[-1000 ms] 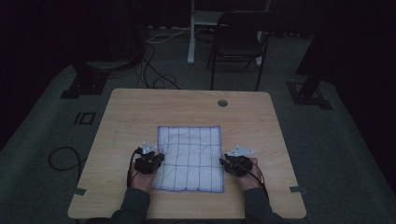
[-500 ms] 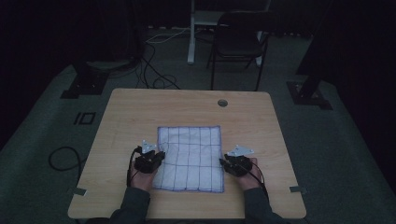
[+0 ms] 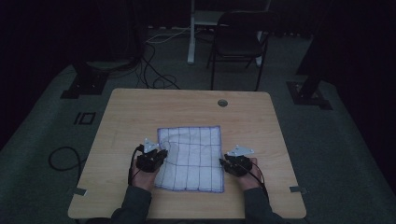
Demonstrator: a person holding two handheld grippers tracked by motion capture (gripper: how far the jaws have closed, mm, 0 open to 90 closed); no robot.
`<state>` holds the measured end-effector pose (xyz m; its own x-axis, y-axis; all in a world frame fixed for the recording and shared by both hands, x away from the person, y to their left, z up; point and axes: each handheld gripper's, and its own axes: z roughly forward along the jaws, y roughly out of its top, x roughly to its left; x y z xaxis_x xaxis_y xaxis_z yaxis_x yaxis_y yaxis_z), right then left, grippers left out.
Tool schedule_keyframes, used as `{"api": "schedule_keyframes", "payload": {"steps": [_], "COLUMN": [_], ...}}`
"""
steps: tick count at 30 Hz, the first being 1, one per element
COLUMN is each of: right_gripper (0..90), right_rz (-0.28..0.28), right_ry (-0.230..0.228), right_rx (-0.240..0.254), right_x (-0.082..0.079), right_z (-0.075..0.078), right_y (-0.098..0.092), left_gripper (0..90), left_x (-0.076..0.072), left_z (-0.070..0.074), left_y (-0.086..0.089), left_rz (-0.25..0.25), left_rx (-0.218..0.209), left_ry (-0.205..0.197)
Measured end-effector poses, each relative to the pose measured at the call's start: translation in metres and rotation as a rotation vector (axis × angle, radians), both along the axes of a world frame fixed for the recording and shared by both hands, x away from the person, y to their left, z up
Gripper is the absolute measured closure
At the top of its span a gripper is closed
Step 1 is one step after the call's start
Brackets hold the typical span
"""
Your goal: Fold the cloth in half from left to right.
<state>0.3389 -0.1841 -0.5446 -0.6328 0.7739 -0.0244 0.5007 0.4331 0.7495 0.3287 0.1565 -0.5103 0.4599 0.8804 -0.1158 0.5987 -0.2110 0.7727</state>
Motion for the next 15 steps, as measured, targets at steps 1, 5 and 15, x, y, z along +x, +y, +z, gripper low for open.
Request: {"api": "schedule_keyframes", "payload": {"steps": [1, 5, 15], "right_gripper": [67.0, 67.0, 67.1], "right_rz": [0.0, -0.001, 0.003], "right_ry": [0.001, 0.002, 0.002], "right_rx": [0.001, 0.002, 0.003], "right_x": [0.0, 0.0, 0.0], "right_z": [0.0, 0.0, 0.0], "right_y": [0.0, 0.0, 0.0], "left_gripper": [86.1, 86.1, 86.1], "left_x": [0.0, -0.001, -0.002], "left_z": [0.001, 0.006, 0.016], "left_y": [-0.001, -0.005, -0.013], "left_rz": [-0.004, -0.018, -0.054], "left_rx": [-0.001, -0.004, -0.01], "left_ry": [-0.003, -0.013, -0.027]}}
